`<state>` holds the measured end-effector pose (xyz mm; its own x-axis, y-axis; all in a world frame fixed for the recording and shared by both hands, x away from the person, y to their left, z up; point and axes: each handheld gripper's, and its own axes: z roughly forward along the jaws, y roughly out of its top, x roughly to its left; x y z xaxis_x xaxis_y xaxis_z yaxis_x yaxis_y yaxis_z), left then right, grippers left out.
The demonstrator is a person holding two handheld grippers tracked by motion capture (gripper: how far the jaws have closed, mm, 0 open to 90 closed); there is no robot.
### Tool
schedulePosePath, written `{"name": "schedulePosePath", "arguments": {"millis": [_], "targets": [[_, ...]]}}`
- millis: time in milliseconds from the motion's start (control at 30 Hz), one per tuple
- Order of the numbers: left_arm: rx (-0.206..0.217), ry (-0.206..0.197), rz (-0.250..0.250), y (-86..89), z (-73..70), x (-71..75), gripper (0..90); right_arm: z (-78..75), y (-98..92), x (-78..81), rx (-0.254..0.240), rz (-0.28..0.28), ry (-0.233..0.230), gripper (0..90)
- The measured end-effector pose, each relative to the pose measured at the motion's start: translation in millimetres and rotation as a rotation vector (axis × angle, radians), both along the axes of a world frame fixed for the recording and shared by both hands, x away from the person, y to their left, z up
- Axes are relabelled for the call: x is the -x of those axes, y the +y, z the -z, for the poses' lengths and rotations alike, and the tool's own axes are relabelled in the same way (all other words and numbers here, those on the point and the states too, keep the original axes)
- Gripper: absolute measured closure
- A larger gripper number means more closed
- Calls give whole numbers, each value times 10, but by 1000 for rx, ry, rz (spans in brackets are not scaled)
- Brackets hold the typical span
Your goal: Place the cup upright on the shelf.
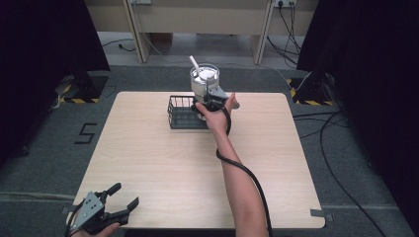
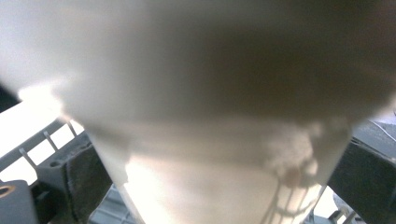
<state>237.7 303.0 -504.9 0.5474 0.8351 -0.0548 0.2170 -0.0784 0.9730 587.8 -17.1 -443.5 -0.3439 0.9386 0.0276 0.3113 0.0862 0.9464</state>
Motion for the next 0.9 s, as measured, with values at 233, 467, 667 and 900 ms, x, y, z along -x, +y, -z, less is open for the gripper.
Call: {"name": "schedulePosePath", "arguments": {"millis": [233, 467, 667, 900], "targets": [[0, 0, -4, 3, 2, -3, 168, -2, -24, 57, -19, -14, 1, 16], [-4, -1, -1, 0, -1, -2, 168, -65, -74, 171, -34, -19, -1, 15], [-9, -5, -2, -9, -6, 2, 168, -74, -180, 327, -17, -23, 2, 14], [-11, -6, -12, 2, -5, 3, 169, -71, -278, 515, -22, -34, 20, 22]]}}
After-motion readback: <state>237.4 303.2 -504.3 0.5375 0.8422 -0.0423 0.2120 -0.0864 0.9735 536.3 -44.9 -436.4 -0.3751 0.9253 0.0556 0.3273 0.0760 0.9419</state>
